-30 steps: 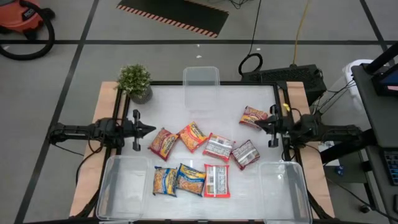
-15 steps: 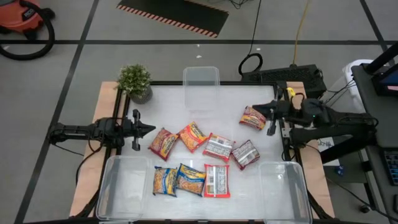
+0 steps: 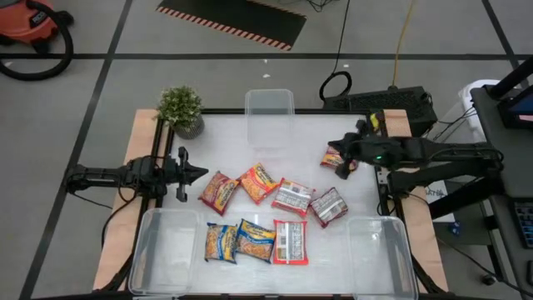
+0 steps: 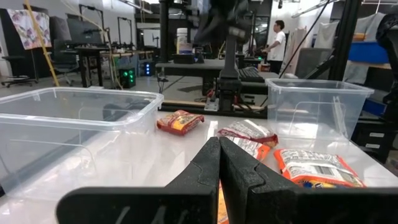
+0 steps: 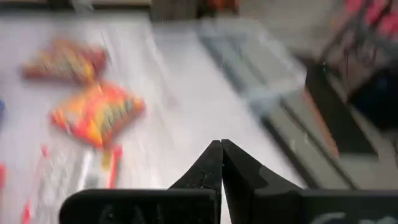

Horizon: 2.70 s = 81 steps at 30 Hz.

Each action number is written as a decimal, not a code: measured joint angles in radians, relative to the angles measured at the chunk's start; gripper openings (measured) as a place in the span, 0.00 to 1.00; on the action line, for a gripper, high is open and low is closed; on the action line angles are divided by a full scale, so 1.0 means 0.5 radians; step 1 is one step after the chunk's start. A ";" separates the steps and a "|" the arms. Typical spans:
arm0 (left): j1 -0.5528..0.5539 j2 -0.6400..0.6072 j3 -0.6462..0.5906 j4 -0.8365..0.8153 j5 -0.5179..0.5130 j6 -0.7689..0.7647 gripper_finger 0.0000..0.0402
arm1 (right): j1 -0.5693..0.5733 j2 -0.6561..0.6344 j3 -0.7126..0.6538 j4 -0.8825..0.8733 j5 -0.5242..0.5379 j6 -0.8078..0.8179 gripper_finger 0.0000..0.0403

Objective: Sort Maruchan noodles
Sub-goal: Put the top red noodle pack into the bottom left transparent bin

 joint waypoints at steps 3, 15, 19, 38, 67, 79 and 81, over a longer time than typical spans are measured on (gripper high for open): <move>0.000 0.000 0.000 0.000 0.000 -0.023 0.02 | -0.019 0.093 -0.001 -0.202 -0.001 0.172 0.00; 0.000 0.000 0.001 0.002 0.002 -0.172 0.02 | -0.021 0.173 -0.300 -0.502 -0.007 0.677 0.09; 0.000 -0.001 0.001 0.005 -0.015 -0.171 0.02 | -0.021 0.172 -0.392 -0.654 -0.018 0.898 0.17; 0.000 0.195 0.190 -0.014 -0.185 -0.161 0.02 | -0.022 0.183 -0.680 -0.694 -0.273 1.190 0.48; 0.000 0.972 0.556 0.149 -0.210 0.061 0.02 | -0.174 0.647 -0.839 -0.235 -0.213 1.078 0.15; 0.000 0.986 0.557 0.232 -0.210 0.114 0.02 | -0.173 0.510 -0.839 0.019 -0.219 0.859 0.00; 0.000 0.986 0.557 0.233 -0.210 0.129 0.02 | -0.174 0.449 -0.839 0.050 -0.219 0.806 0.01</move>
